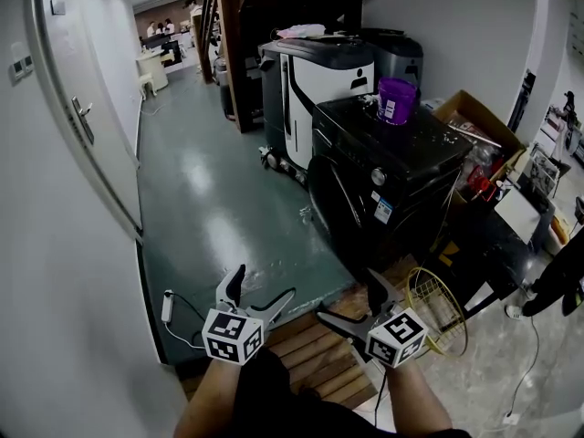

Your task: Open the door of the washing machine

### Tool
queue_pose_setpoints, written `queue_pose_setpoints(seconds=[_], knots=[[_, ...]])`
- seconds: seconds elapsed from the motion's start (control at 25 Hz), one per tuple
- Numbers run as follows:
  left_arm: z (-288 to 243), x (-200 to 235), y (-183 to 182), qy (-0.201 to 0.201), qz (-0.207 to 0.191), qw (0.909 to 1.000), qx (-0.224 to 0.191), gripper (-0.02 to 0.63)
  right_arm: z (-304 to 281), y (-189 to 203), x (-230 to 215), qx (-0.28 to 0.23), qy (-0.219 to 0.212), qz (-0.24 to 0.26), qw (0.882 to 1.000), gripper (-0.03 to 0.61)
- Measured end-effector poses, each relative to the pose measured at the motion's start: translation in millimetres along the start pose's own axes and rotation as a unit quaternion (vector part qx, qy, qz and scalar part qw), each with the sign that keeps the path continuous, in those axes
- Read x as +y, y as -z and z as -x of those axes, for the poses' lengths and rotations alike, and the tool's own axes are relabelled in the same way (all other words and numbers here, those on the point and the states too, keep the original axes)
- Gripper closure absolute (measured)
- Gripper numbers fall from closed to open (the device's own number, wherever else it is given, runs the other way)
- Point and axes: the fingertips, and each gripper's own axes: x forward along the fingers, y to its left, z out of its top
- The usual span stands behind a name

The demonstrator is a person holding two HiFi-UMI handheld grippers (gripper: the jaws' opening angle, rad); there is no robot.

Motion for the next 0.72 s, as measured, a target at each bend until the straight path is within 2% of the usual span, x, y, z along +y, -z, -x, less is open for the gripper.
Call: queue_pose_setpoints(seconds=[0.4,0.72], knots=[[-20,49,13,-0.016,0.029,0.9994,0.006,0.114,-52,19,-8,0.031,-0.015,-0.03,0.999,-0.006],[-53,109,27,-0.015,0.056,0.9982,0.014,0.114,-111,27,-37,0.055,-0.009,-0.035,0.998,-0.006]])
